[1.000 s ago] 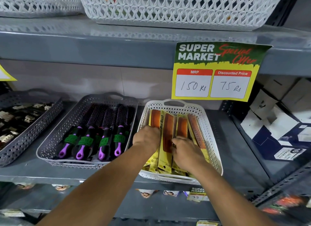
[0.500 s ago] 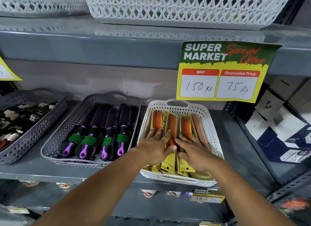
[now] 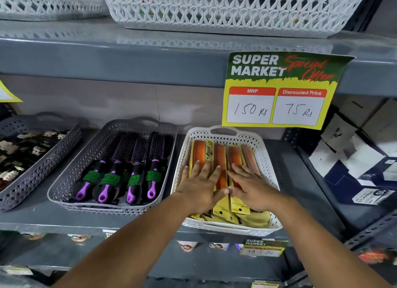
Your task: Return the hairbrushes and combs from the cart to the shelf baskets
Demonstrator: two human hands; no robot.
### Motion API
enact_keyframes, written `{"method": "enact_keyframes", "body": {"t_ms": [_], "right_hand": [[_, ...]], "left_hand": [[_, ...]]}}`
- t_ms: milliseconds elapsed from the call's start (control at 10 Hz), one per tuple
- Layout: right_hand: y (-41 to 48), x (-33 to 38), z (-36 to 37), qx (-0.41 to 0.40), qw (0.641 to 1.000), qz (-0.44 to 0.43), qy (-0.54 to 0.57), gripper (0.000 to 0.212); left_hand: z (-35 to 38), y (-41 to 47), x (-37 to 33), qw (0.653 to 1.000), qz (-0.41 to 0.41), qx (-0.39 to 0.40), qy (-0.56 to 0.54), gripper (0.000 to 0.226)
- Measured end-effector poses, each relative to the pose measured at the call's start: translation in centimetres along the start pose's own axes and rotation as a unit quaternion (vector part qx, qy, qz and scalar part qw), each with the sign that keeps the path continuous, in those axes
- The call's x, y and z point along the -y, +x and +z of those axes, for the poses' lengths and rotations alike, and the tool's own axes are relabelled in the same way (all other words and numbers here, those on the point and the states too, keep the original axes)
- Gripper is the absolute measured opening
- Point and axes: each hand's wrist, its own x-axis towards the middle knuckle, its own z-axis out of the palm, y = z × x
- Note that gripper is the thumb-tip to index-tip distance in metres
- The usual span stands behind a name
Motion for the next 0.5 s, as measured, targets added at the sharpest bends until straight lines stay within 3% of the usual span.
{"method": "enact_keyframes", "body": {"t_ms": [300, 400, 500], "right_hand": [[-3.6, 3.2, 0.0, -0.109, 0.994, 0.013, -0.009, 0.064], [-6.4, 6.5, -0.9, -0.227, 0.972, -0.03, 0.058, 0.059], [-10.7, 10.3, -2.1, -0.406, 0.892, -0.099, 0.174, 0.037]], "left_hand": [[-1.4, -2.1, 0.7, 0.997, 0.023, -0.074, -0.001, 0.076], [-4.1, -5.1, 0.1, 0.984, 0.089, -0.157, -0.004, 0.069], [-7.8, -9.7, 0.2, 0.922, 0.194, -0.334, -0.029, 0.059]]}}
